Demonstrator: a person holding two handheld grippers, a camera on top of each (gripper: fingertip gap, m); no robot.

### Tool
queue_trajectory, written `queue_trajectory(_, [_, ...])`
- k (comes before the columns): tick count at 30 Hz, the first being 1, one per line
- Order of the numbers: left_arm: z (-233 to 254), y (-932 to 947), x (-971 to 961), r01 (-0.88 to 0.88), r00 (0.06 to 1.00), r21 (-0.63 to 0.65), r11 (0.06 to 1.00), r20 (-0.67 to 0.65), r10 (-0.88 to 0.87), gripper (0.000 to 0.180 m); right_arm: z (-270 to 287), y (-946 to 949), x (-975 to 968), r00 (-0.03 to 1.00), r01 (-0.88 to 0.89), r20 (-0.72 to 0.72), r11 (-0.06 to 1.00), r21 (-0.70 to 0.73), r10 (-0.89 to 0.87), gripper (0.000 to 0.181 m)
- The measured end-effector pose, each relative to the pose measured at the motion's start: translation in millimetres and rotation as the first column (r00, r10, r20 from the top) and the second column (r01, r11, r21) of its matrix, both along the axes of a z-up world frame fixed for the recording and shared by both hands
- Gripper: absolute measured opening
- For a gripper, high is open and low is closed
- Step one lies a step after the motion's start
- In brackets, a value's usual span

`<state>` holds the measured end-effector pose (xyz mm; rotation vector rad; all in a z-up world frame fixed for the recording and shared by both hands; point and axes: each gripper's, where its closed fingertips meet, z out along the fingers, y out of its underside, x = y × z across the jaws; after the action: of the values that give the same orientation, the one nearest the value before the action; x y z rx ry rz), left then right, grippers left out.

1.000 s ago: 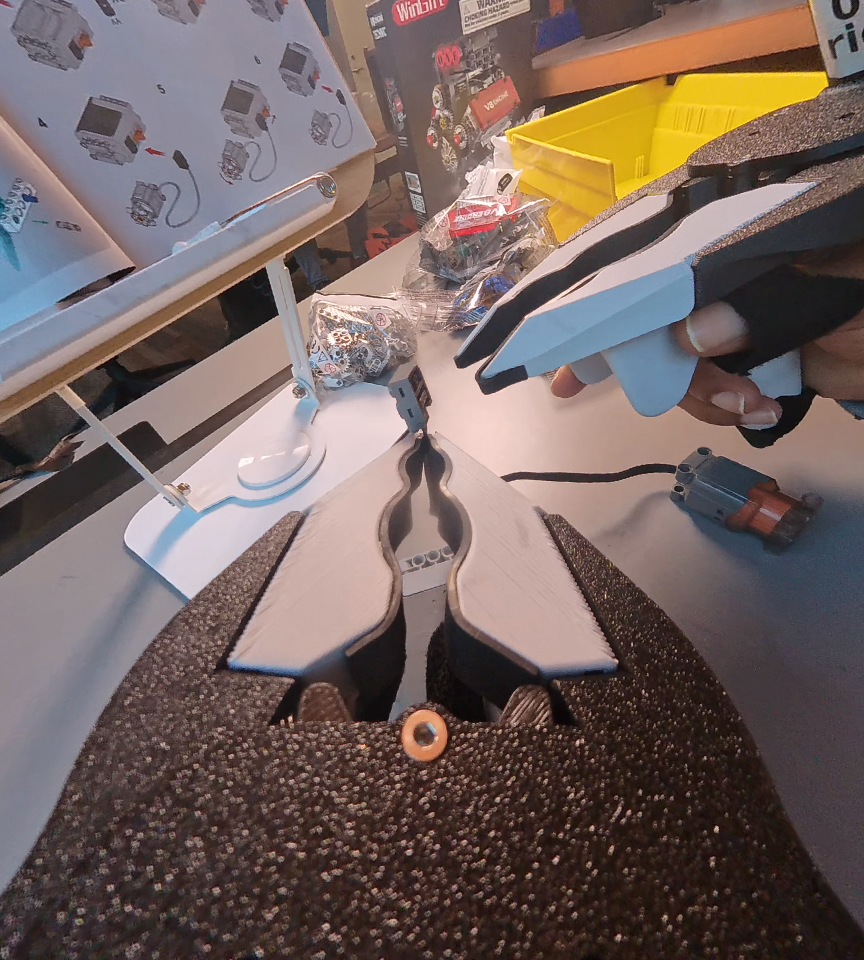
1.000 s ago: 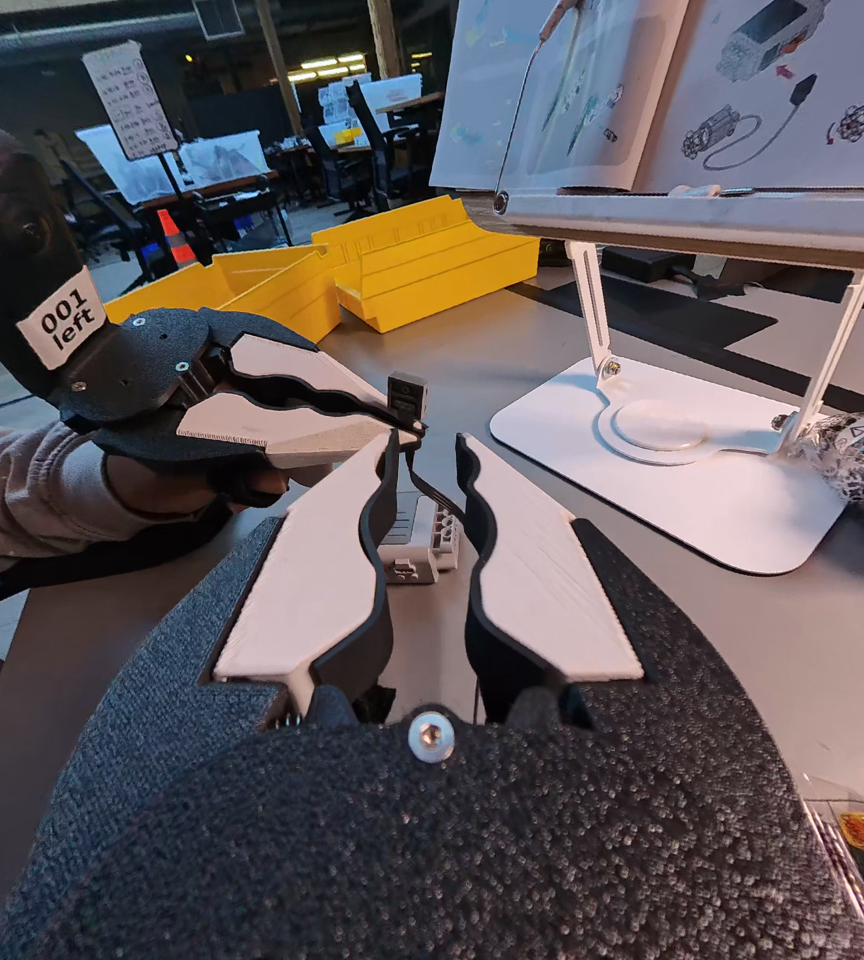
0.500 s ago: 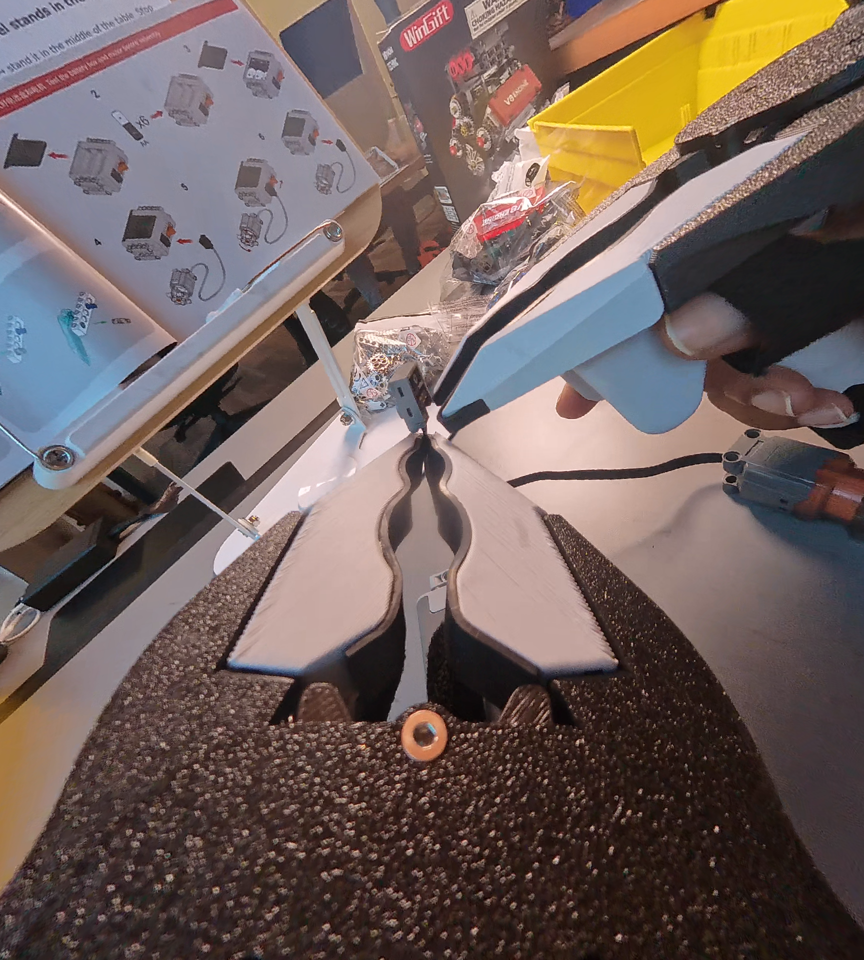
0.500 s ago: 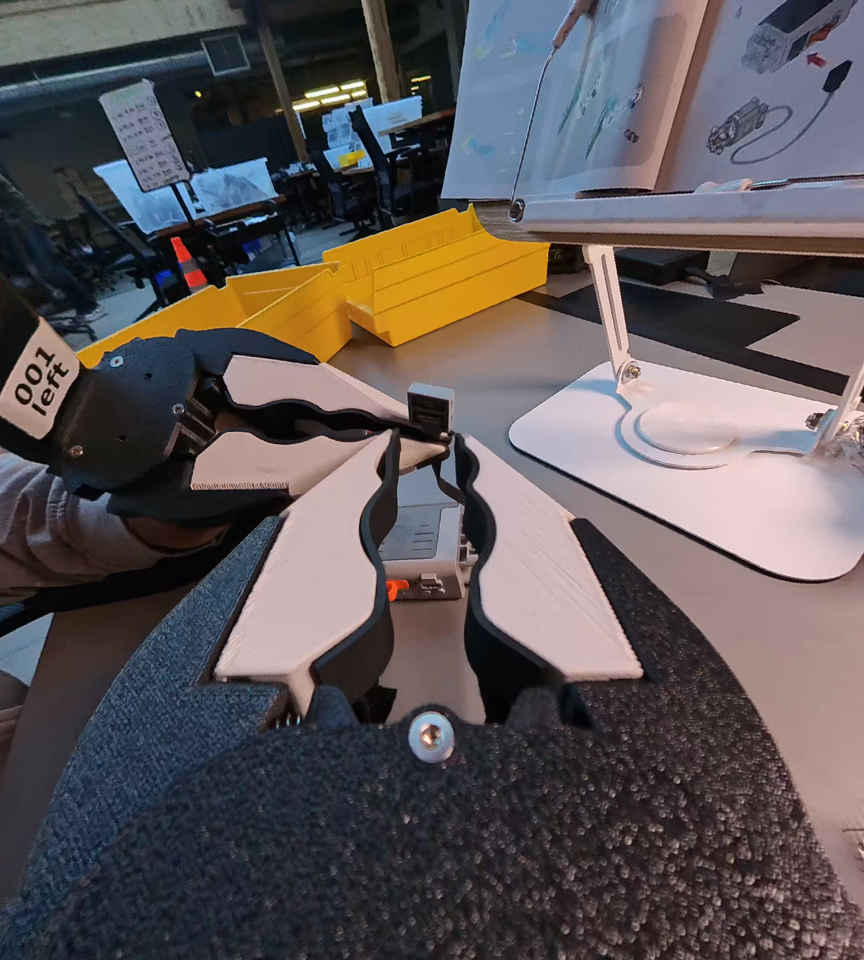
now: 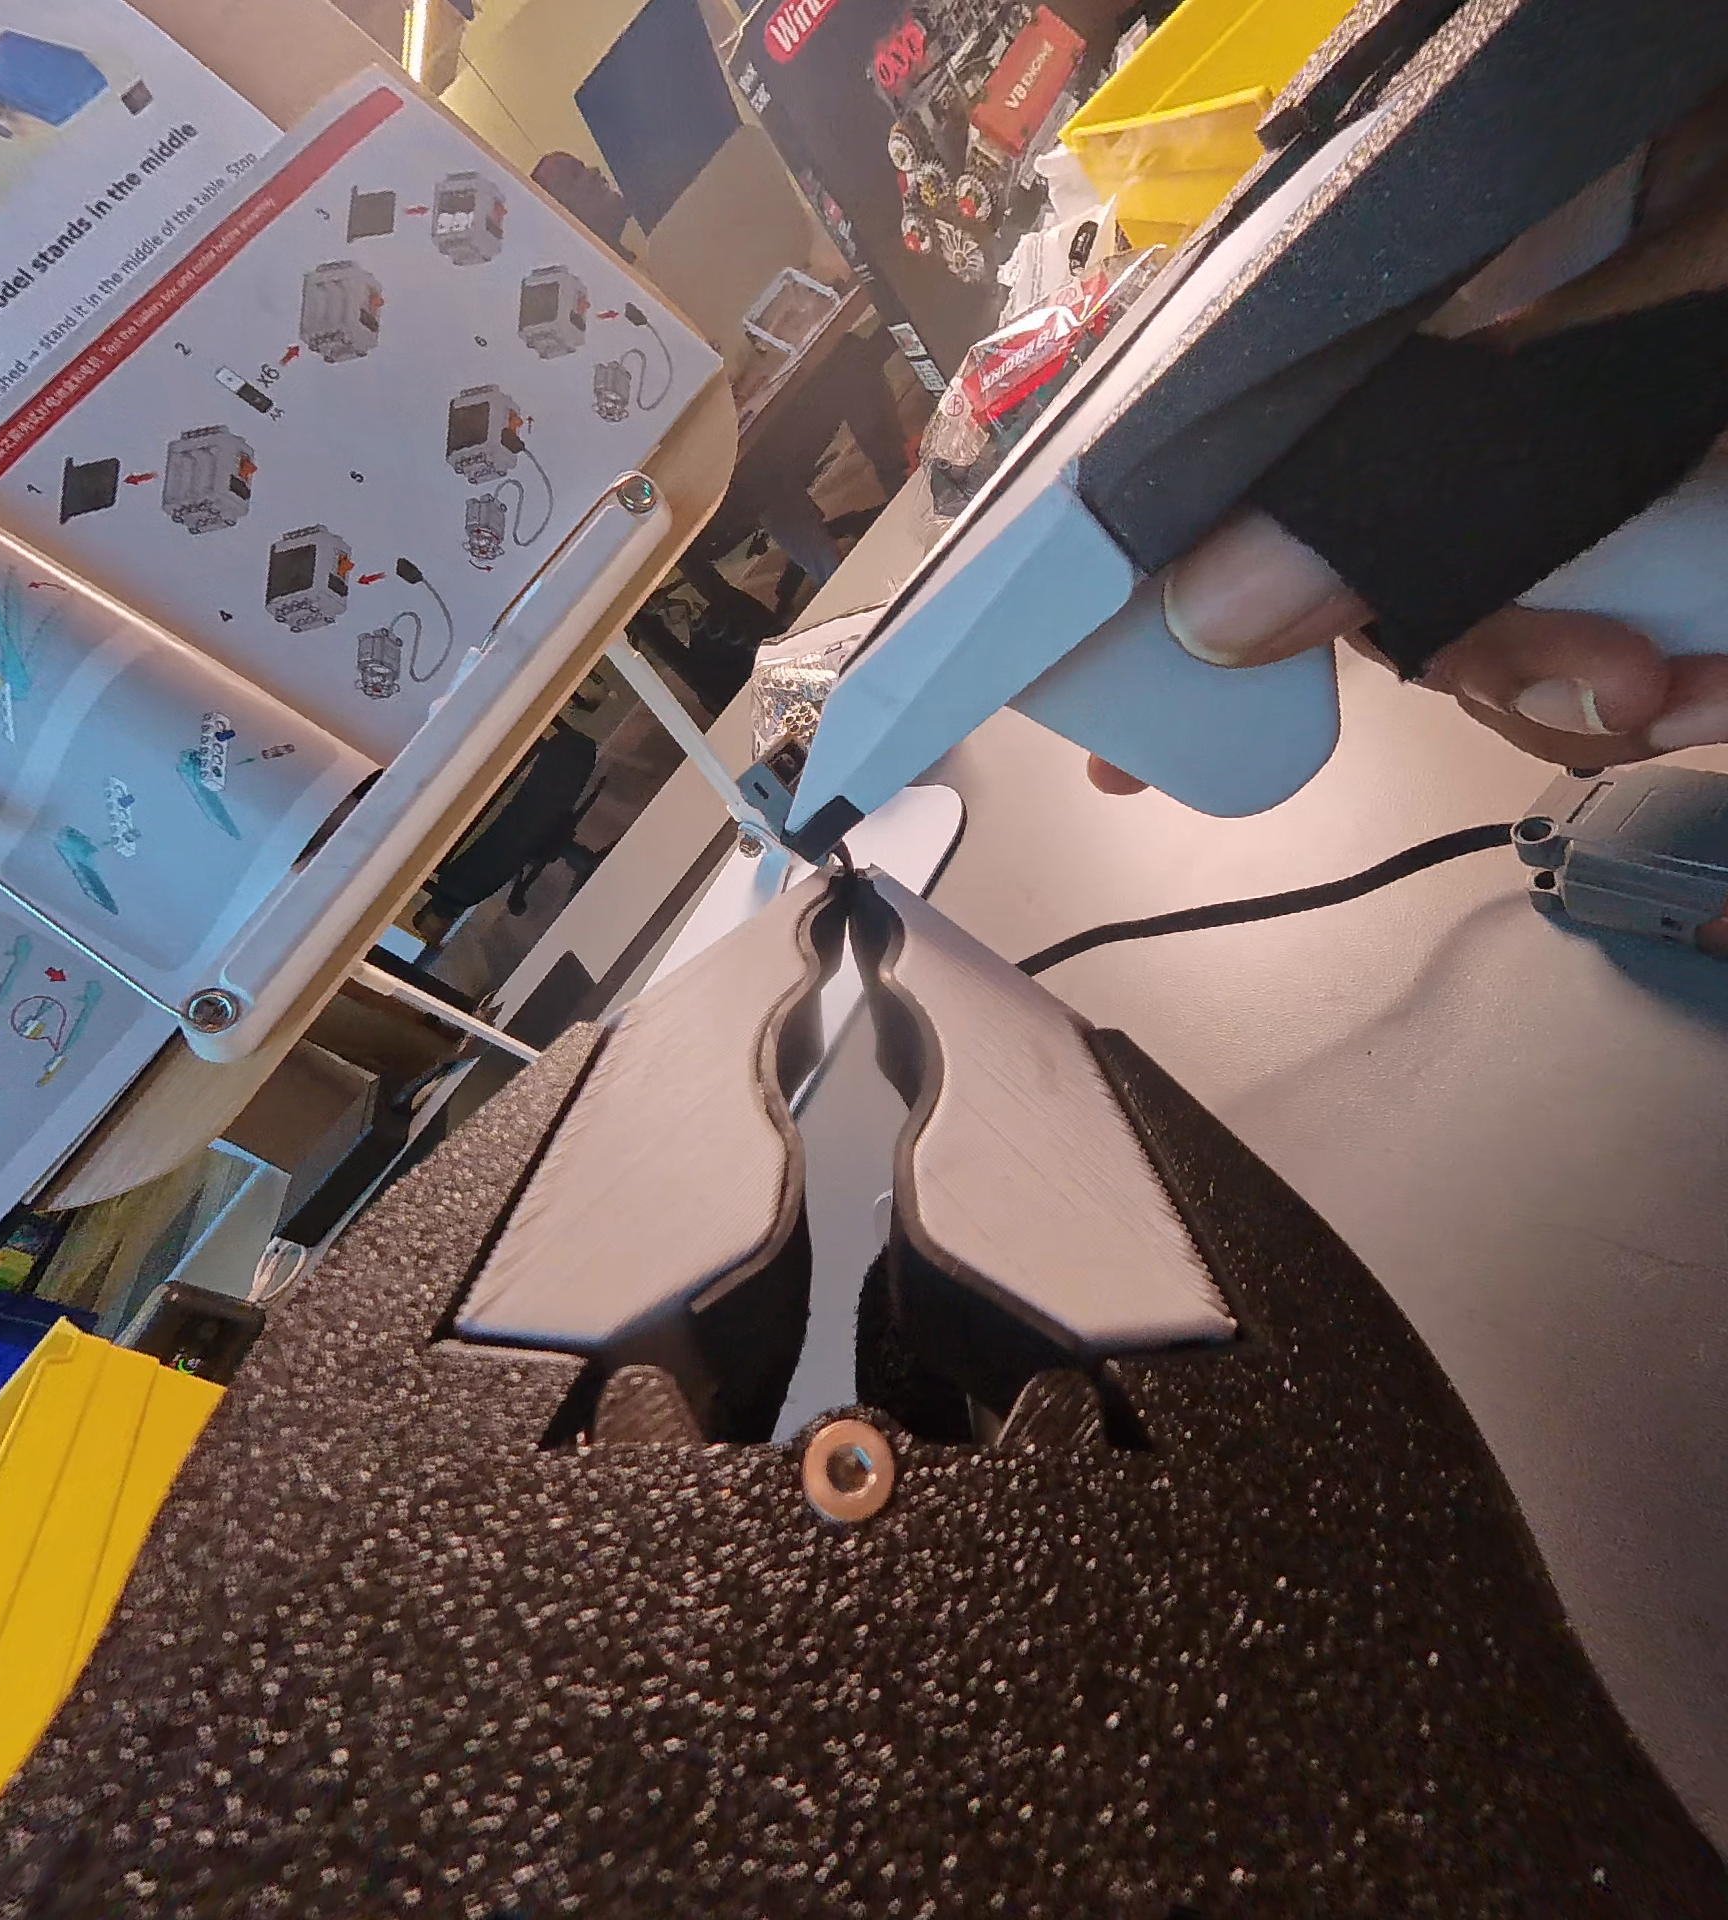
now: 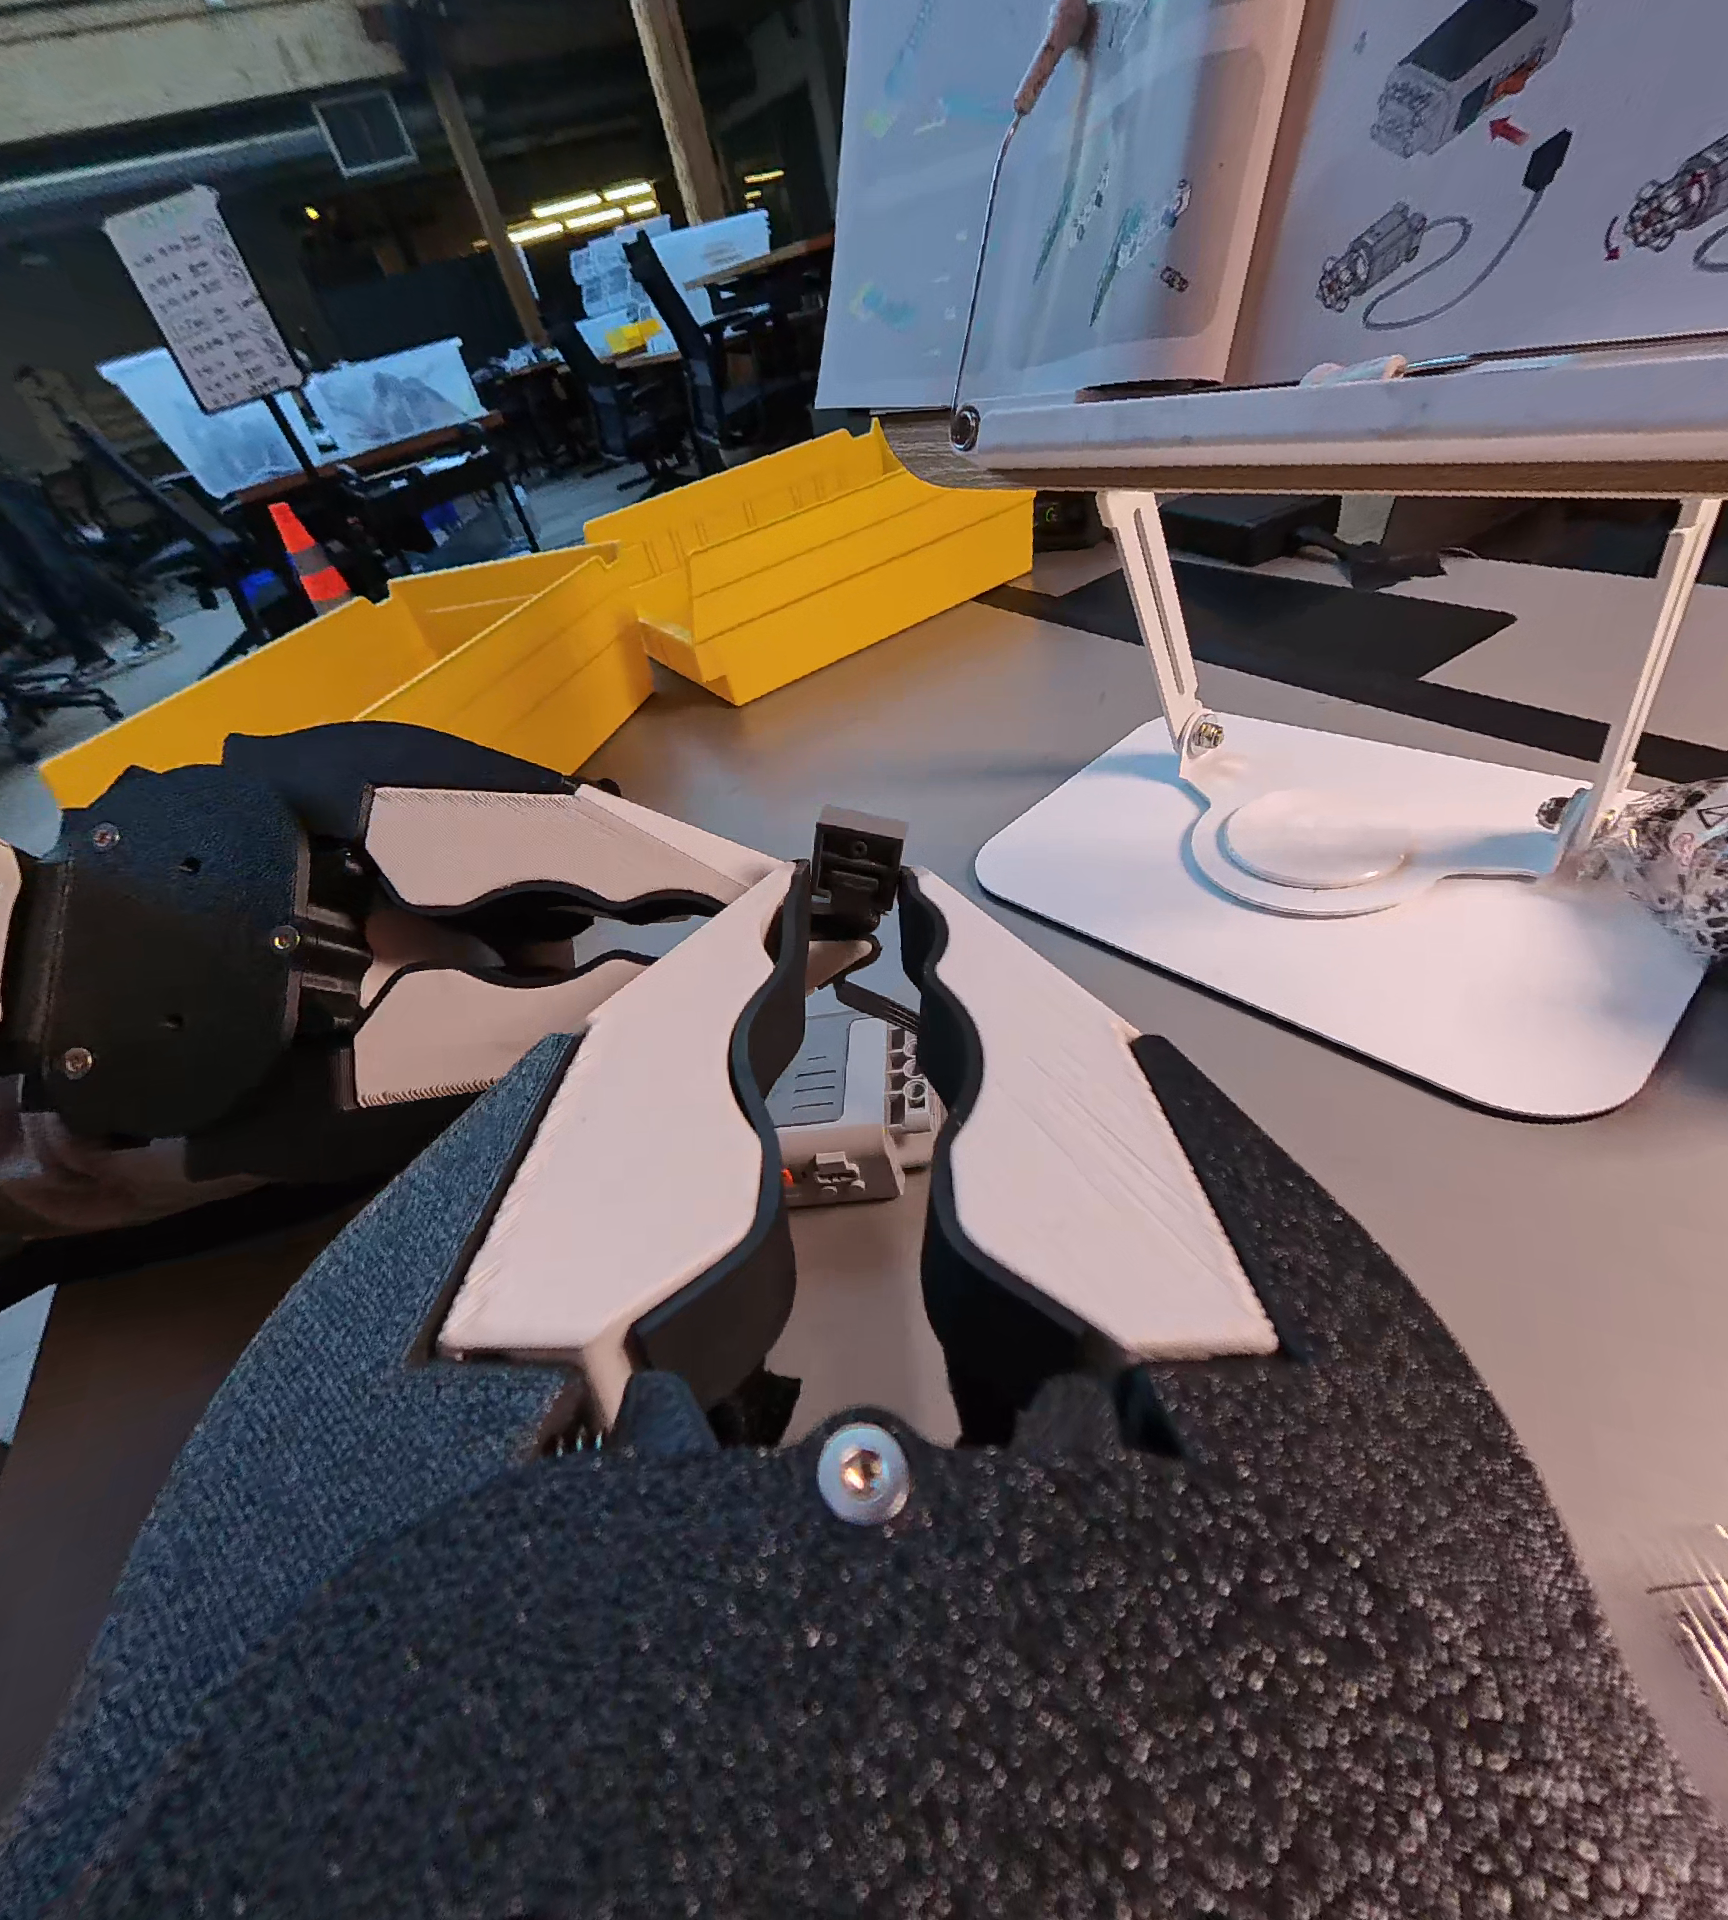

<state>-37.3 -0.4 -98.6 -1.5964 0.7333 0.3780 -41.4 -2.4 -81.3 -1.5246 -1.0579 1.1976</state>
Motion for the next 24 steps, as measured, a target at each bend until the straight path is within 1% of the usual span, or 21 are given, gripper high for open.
queue_trajectory(2, [-1, -1, 1, 0.020, 0.999, -0.020, 1.000, 0.042, -0.019, 0.000, 0, 0, 1, 1.000, -0.016, 0.001, 1.000, -0.001, 0.016, 0.015])
queue_trajectory(5, [-5, -6, 6, 0.135, 0.975, -0.103, 0.985, 0.192, -0.114, 0.003, 0, 1, 3, 0.999, -0.047, -0.002, 0.999, -0.004, 0.047, 0.015])
queue_trajectory(7, [-7, -10, 6, 0.225, 0.937, -0.160, 0.961, 0.308, -0.168, 0.014, 4, 6, 7, 0.998, -0.065, -0.013, 0.998, 0.012, 0.065, 0.016])
queue_trajectory(10, [3, -13, -12, 0.279, 0.873, -0.175, 0.944, 0.456, -0.174, 0.020, 11, 12, 15, 0.994, -0.103, -0.027, 0.993, 0.061, 0.105, 0.016])
queue_trajectory(12, [4, -14, -26, 0.314, 0.837, -0.225, 0.922, 0.525, -0.156, 0.029, 10, 16, 20, 0.990, -0.141, 0.003, 0.984, 0.110, 0.142, 0.016])
queue_trajectory(14, [-2, -17, -40, 0.339, 0.831, -0.305, 0.890, 0.541, -0.131, 0.034, 9, 21, 26, 0.988, -0.154, 0.027, 0.973, 0.173, 0.152, 0.016])
queue_trajectory(16, [-16, -22, -52, 0.353, 0.842, -0.415, 0.839, 0.532, -0.091, 0.047, 7, 23, 31, 0.982, -0.187, 0.057, 0.959, 0.214, 0.179, 0.016])
queue_trajectory(19, [-35, -30, -61, 0.357, 0.859, -0.562, 0.746, 0.511, -0.025, 0.057, 0, 20, 36, 0.966, -0.255, 0.107, 0.940, 0.227, 0.236, 0.016])
queue_trajectory(22, [-53, -38, -61, 0.327, 0.885, -0.702, 0.633, 0.463, 0.056, 0.066, -21, 10, 39, 0.925, -0.348, 0.235, 0.914, 0.209, 0.298, 0.016])
queue_trajectory(24, [-59, -40, -55, 0.309, 0.896, -0.753, 0.581, 0.436, 0.089, 0.071, -35, 4, 40, 0.895, -0.392, 0.315, 0.894, 0.218, 0.316, 0.016])
